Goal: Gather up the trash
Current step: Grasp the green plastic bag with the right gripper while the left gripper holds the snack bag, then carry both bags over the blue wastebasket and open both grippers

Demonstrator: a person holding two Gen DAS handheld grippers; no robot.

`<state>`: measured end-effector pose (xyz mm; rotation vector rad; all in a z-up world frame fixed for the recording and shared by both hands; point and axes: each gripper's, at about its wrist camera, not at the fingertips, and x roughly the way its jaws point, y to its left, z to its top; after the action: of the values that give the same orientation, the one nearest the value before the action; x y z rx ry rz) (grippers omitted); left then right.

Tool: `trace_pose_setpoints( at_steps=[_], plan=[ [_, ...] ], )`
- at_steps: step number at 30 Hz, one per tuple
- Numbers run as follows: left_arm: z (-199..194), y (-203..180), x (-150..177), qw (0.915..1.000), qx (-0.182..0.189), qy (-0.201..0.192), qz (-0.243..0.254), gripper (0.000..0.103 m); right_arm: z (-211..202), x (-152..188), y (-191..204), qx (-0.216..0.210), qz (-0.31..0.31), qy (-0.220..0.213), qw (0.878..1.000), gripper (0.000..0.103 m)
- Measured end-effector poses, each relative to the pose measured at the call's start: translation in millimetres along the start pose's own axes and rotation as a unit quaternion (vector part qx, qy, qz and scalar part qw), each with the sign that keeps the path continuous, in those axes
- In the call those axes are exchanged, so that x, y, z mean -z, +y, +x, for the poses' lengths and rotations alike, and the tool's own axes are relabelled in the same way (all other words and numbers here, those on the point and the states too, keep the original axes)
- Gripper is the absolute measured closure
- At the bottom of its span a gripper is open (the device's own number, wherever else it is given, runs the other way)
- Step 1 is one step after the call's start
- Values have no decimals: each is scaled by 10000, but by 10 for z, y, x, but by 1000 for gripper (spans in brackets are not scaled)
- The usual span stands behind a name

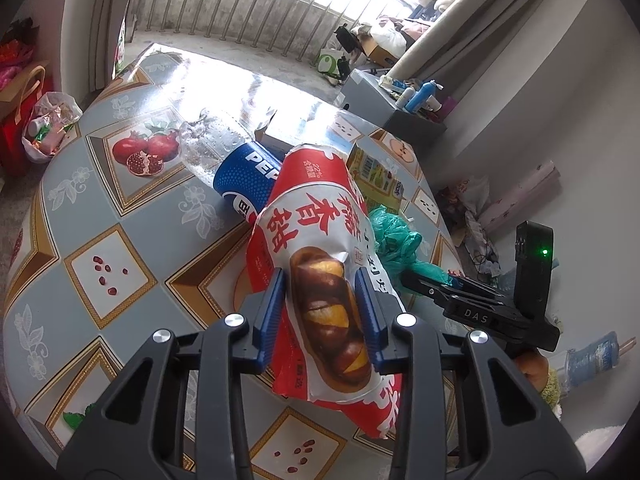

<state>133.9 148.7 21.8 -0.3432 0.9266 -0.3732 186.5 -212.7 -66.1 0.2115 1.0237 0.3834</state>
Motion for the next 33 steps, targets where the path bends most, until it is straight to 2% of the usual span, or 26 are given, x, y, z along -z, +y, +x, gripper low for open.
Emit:
trace_pose_setpoints(
  at_steps=[8,23,29,33],
  plan=[
    [-149,-30,-3,9999,36,-133,75,72,-256,14,-37,-94,165,-216,9996,61],
    [-660,-198,-77,9972,101,-663,322,77,-810,155,-83,-311,406,-766,9958,62],
    [-901,-378,-195,9938,170,-978,494,78,-1133,222,-188,-317,588,-1128,9914,62],
    [-975,-598,-273,9907,397,-1100,697,78,-1409,312,-333,-227,791,-1423,9864,62]
  ],
)
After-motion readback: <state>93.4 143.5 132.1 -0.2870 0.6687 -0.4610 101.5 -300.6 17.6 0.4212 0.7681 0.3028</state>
